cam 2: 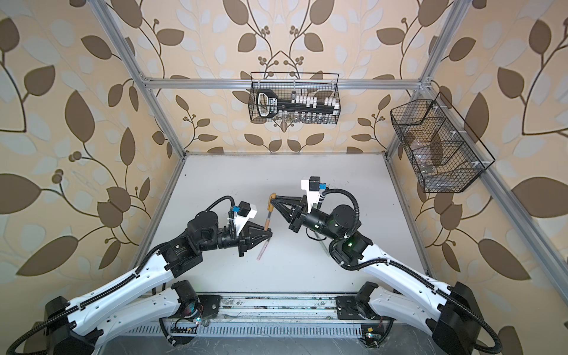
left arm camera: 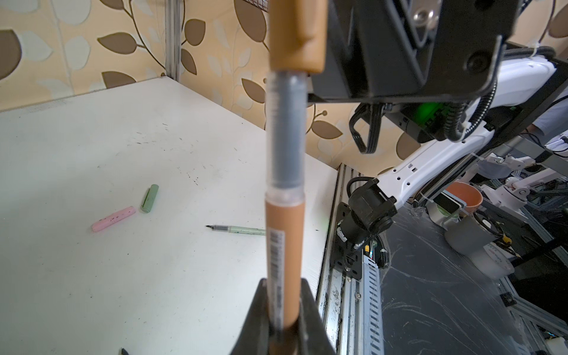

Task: Insert the pens into the pen caps

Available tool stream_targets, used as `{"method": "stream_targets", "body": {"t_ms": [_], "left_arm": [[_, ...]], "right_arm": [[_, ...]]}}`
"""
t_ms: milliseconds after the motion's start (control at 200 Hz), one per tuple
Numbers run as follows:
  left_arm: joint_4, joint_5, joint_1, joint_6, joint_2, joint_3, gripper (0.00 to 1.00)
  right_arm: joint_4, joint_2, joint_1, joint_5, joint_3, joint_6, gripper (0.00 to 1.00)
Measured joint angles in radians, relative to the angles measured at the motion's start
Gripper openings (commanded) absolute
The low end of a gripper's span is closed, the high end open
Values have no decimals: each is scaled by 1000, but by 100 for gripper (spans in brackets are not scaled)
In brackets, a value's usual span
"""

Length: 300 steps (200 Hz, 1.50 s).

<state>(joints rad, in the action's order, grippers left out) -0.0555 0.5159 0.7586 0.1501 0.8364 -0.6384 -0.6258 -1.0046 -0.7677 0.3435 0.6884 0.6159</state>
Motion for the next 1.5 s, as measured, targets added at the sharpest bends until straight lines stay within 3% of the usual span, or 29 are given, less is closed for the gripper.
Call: {"method": "stream_targets", "body": {"t_ms": [1499], "left_arm": [[49, -30, 0, -40, -22, -20, 0]], "right_arm": [[100, 1, -24, -22, 60, -45, 0]]}}
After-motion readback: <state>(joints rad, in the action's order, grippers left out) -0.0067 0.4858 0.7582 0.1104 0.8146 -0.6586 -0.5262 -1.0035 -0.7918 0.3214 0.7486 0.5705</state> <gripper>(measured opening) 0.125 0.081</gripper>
